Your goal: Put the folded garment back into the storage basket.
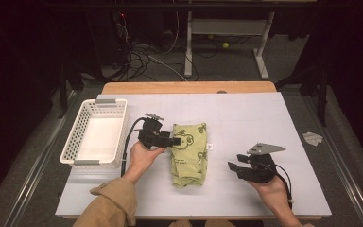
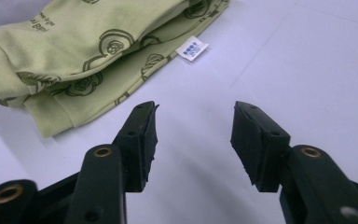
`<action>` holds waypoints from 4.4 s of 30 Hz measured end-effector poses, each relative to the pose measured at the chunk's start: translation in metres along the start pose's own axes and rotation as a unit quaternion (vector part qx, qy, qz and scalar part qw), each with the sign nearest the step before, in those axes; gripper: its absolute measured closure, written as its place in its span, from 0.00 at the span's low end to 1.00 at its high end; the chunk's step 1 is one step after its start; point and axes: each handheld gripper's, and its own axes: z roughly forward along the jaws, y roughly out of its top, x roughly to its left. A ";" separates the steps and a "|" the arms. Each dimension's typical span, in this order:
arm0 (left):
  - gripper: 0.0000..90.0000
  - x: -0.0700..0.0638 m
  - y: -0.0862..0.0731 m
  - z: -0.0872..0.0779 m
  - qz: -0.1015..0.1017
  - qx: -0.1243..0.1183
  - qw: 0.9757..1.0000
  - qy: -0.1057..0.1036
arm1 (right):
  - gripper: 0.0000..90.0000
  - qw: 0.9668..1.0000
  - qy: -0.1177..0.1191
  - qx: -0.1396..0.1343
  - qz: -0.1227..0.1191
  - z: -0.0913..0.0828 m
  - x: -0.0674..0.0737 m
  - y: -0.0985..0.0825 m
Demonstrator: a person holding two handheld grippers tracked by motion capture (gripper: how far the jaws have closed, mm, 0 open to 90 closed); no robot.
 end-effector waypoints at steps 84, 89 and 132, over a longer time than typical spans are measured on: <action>0.58 -0.015 -0.015 0.040 -0.004 0.054 0.998 0.019 | 0.39 0.991 -0.069 -0.106 0.054 -0.078 -0.027 -0.117; 0.63 -0.015 -0.015 0.040 -0.006 0.056 0.998 0.015 | 0.39 0.991 -0.069 -0.105 0.054 -0.077 -0.027 -0.117; 0.71 -0.029 0.003 0.015 0.017 0.040 0.999 -0.011 | 0.39 0.991 -0.068 -0.105 0.052 -0.077 -0.028 -0.117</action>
